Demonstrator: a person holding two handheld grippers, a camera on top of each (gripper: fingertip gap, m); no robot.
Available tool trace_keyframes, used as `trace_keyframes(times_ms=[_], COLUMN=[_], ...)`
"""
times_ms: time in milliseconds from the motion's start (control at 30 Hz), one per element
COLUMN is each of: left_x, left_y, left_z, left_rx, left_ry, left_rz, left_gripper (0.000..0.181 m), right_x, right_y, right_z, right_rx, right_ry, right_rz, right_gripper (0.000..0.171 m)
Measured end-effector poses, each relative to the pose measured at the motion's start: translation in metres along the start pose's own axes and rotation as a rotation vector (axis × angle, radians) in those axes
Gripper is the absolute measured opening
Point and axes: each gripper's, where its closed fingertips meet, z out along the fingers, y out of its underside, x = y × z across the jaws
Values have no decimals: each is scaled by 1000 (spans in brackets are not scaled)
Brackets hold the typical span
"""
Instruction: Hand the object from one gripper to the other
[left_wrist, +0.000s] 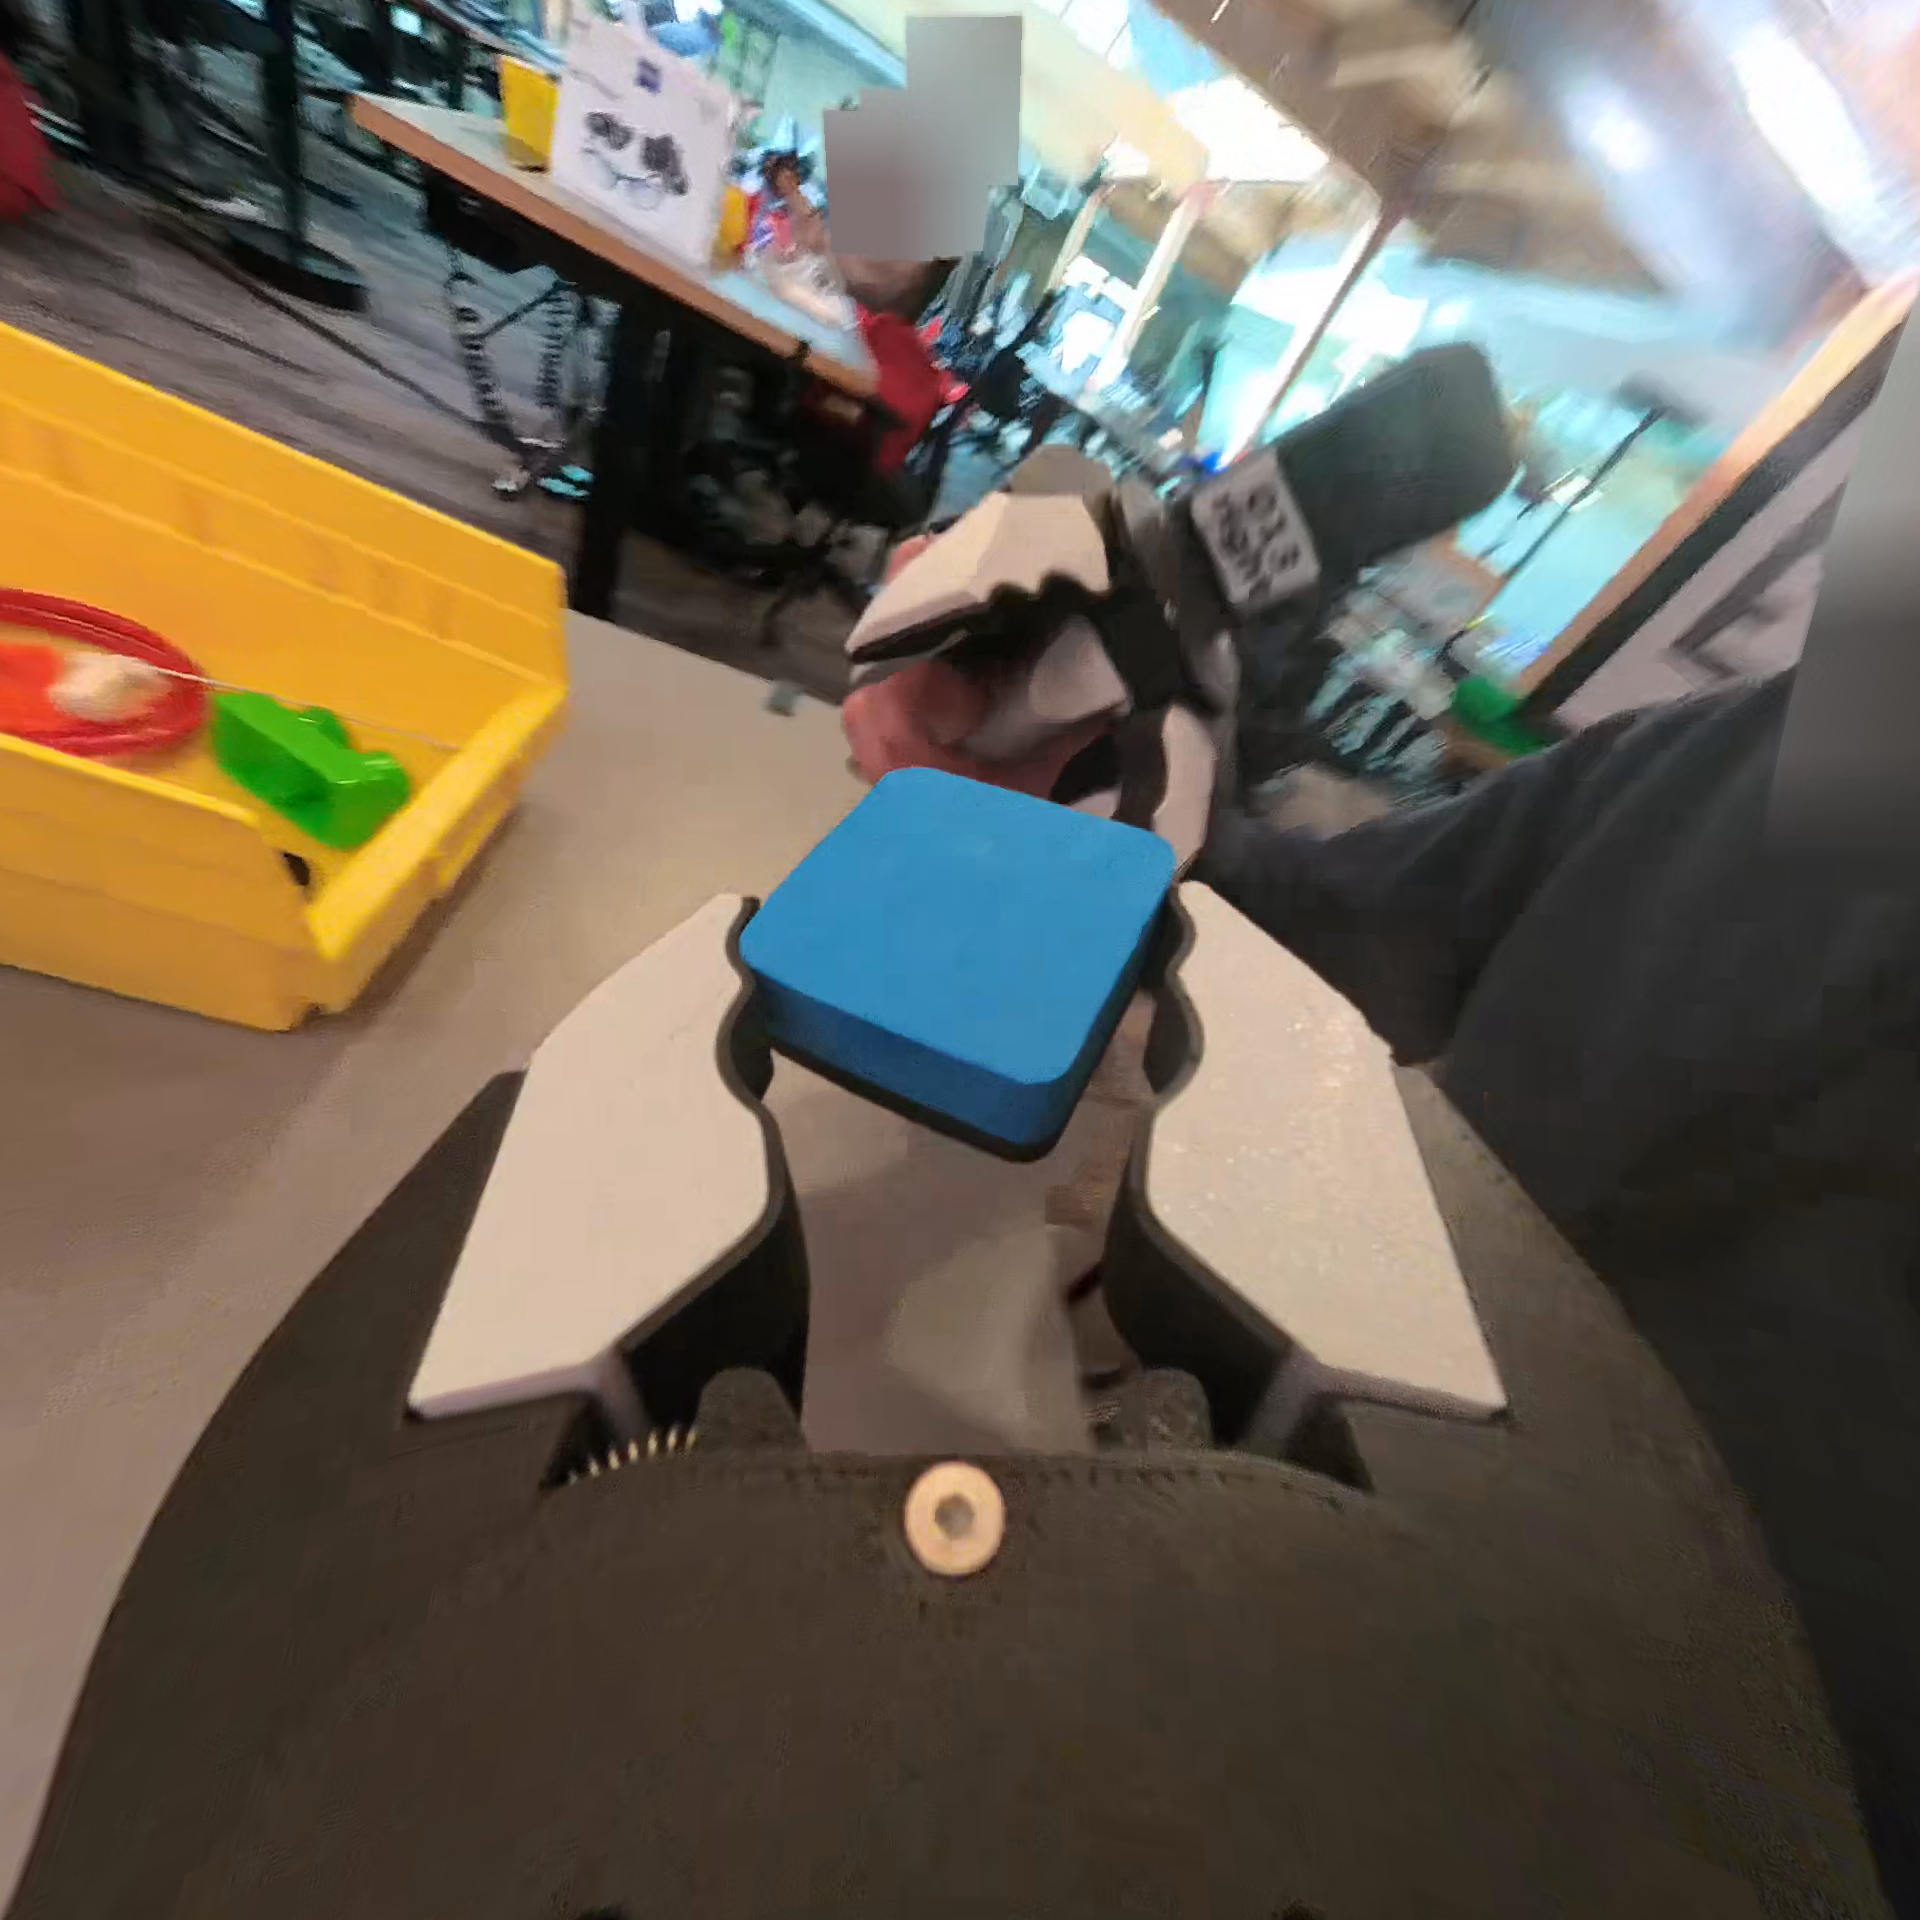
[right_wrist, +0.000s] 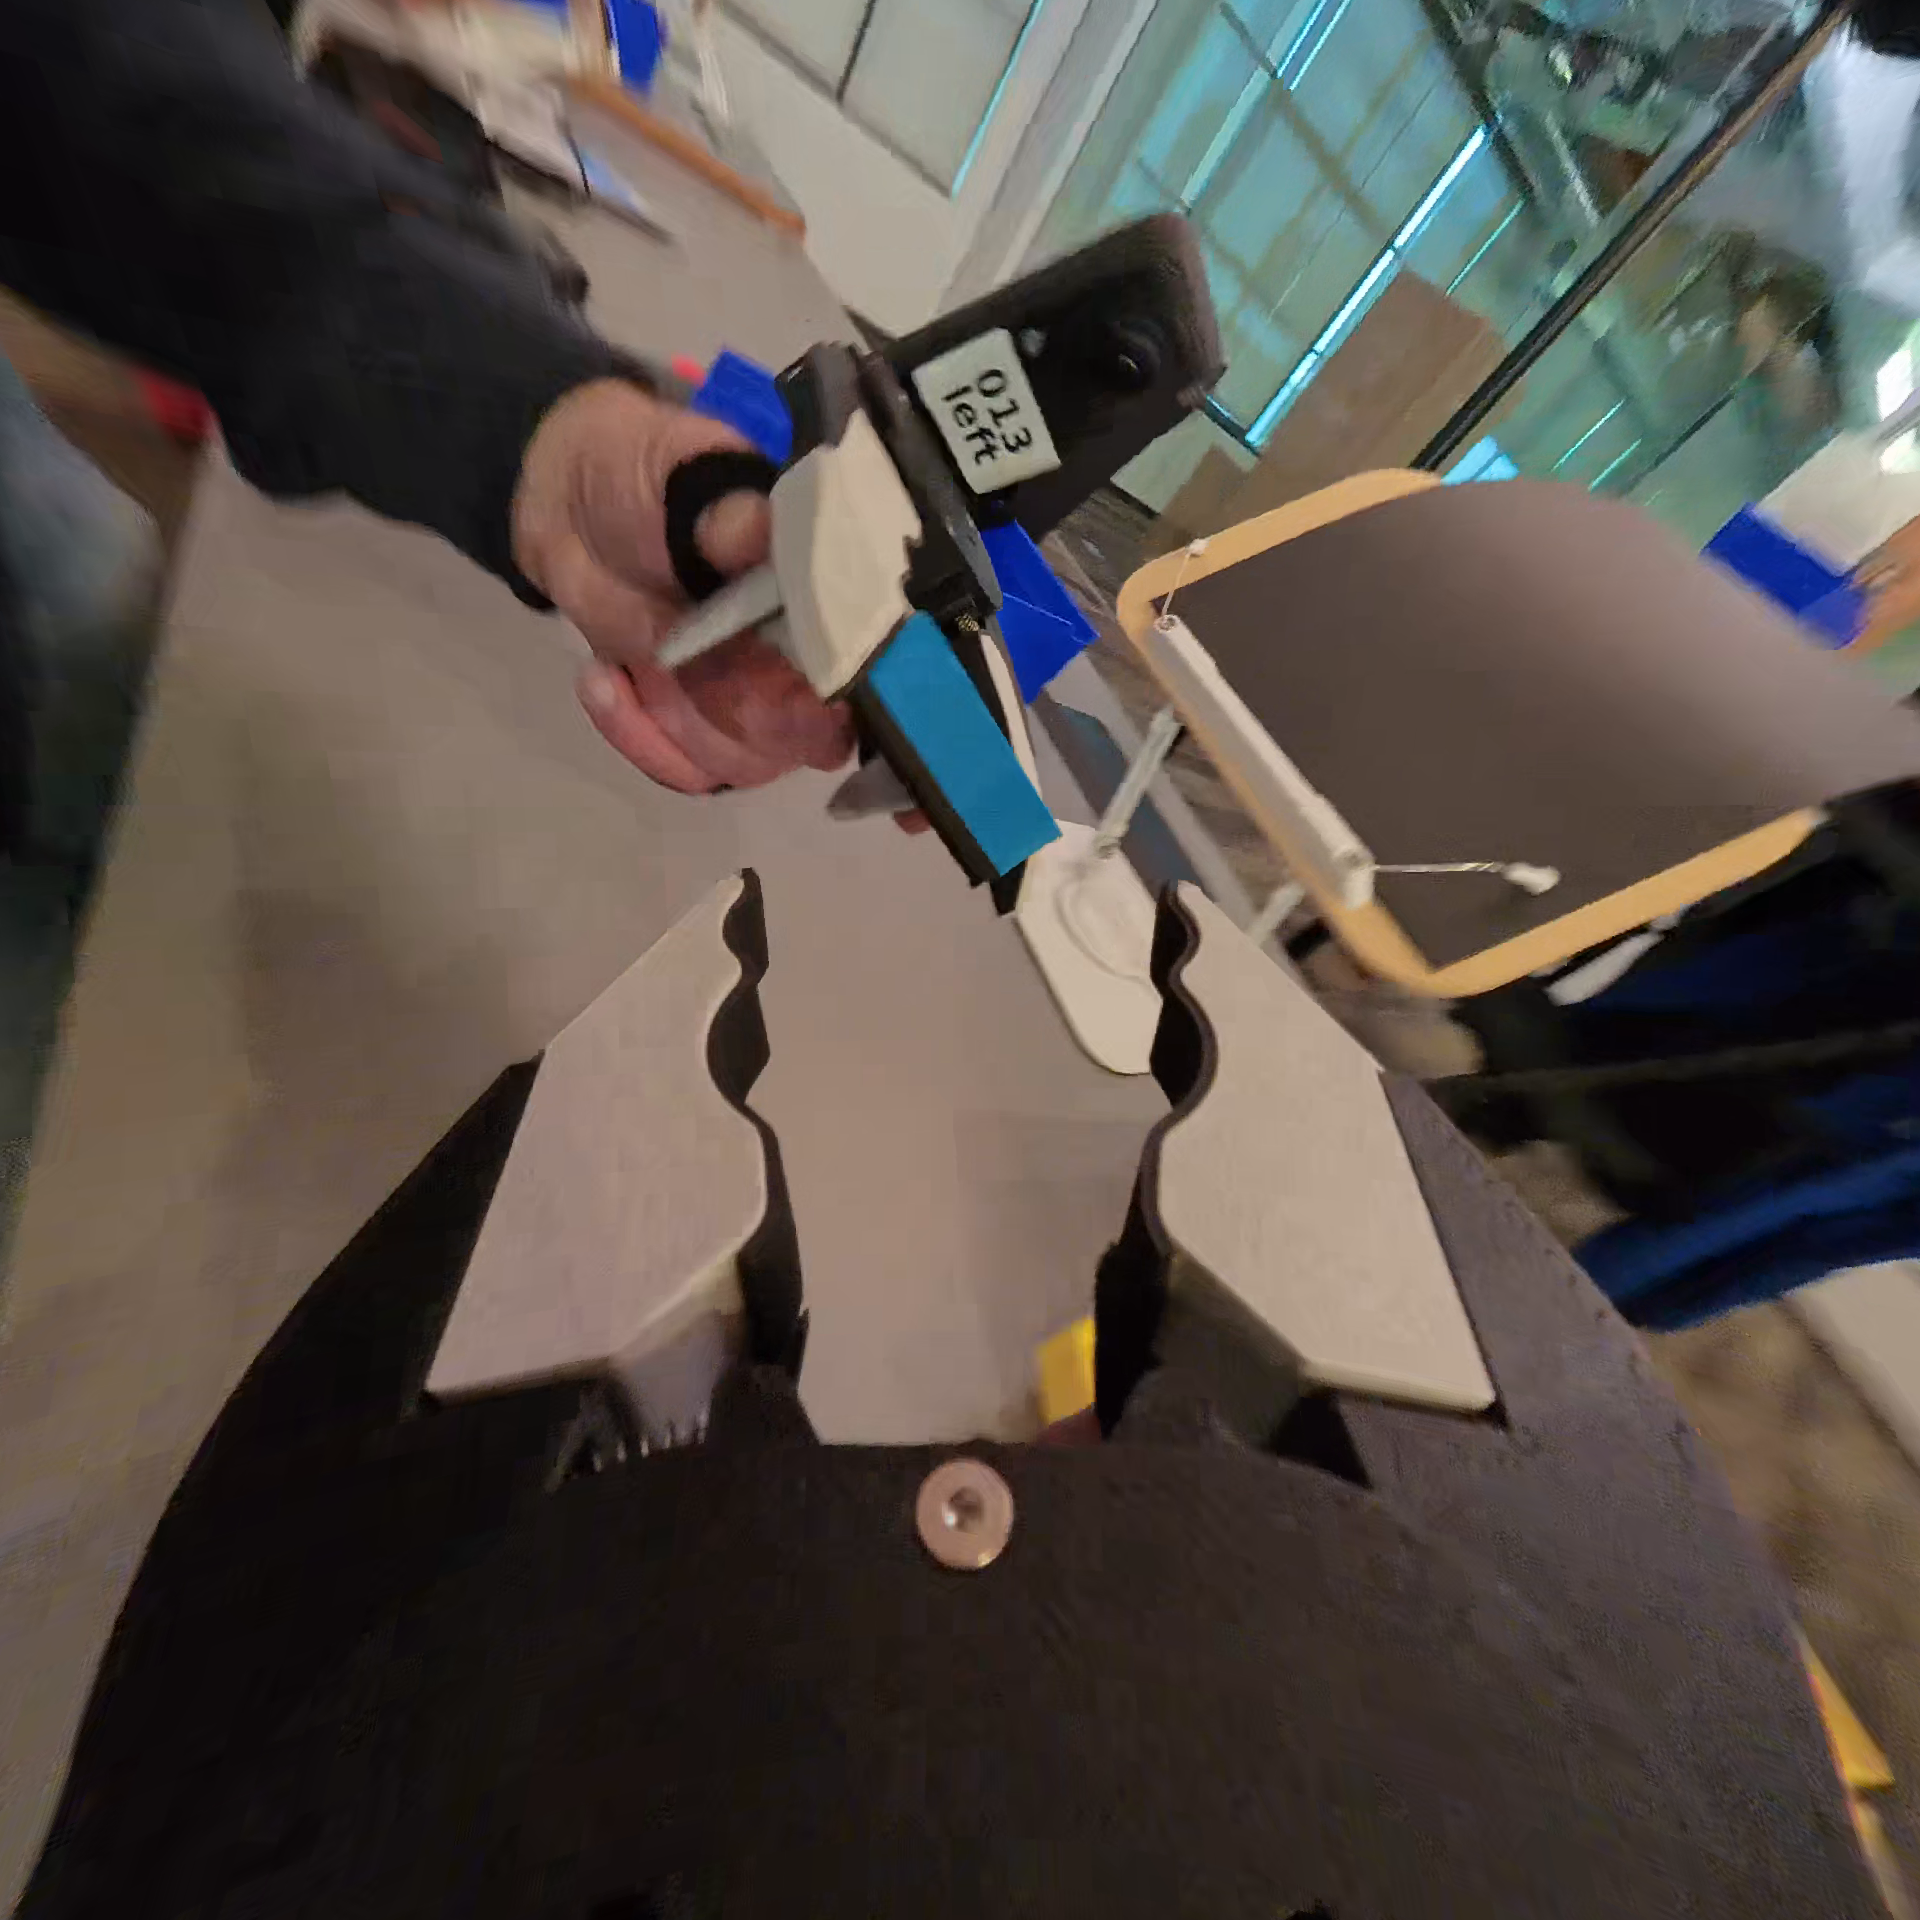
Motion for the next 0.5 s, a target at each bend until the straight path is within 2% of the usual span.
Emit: trace_keyframes(times_ms=[133, 300, 333, 467, 500], left_x=[11, 20, 20, 20, 20], left_y=[3, 9, 7, -6, -9], left_z=[-2, -5, -5, -10, -11], left_rx=[30, 55, 84, 281, 326], left_ry=[162, 295, 310, 370, 380], left_rz=[-183, -303, -322, -419, -436], left_gripper=[70, 70, 70, 71, 72], right_x=[-4, -8, -5, 0, -4], right_y=[-6, -11, -12, -11, -9], right_z=[12, 22, 23, 32, 36], right_rx=[-42, -55, -58, -101, -109], right_ry=[47, 111, 148, 311, 322], right_rz=[-196, -337, -353, -396, -402], right_gripper=[71, 56, 60, 93, 97])
